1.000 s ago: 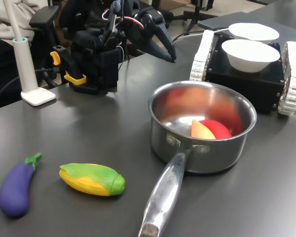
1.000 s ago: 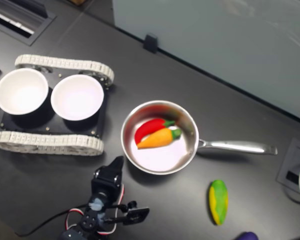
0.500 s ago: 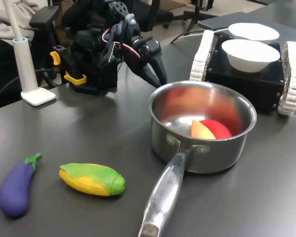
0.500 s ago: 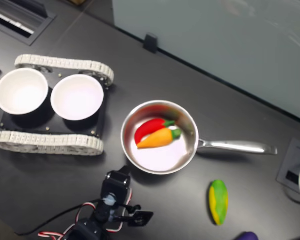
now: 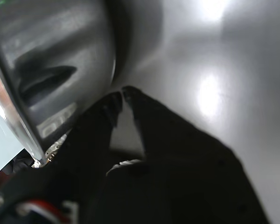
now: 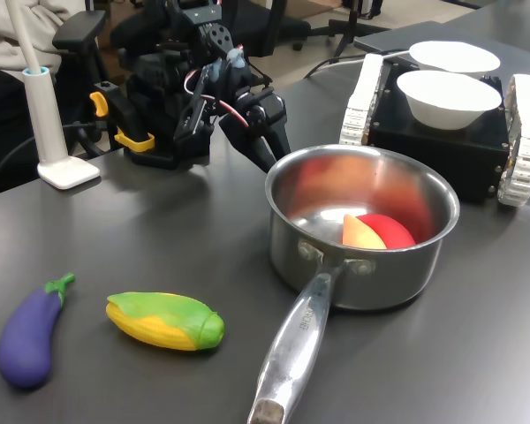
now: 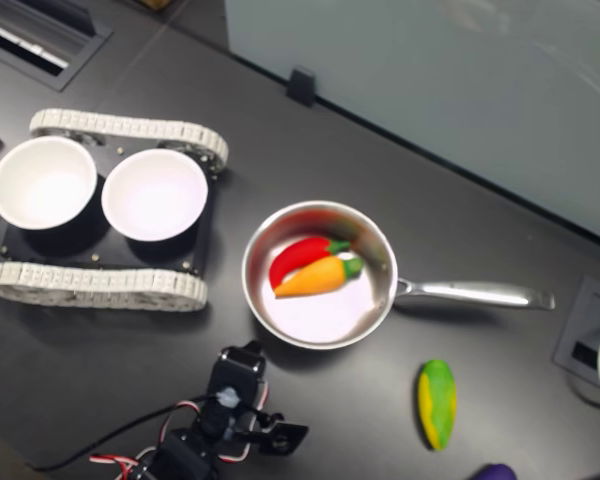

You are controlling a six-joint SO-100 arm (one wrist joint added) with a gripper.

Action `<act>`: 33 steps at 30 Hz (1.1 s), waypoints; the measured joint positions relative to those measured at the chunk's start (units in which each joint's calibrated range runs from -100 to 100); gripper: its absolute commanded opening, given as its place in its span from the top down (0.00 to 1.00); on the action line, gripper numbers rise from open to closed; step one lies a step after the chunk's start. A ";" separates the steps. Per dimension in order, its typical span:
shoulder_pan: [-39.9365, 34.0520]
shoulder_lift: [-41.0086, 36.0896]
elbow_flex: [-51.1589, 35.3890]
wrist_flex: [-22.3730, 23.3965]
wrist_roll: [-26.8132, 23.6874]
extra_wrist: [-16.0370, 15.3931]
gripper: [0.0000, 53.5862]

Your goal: Pick up the carrot and place them in the pan

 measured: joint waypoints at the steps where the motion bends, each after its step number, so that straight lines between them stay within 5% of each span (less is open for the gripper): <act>1: 0.00 0.00 0.36 -0.42 0.00 0.00 1.00; 33: -0.22 0.08 3.53 -2.80 -1.51 0.00 1.00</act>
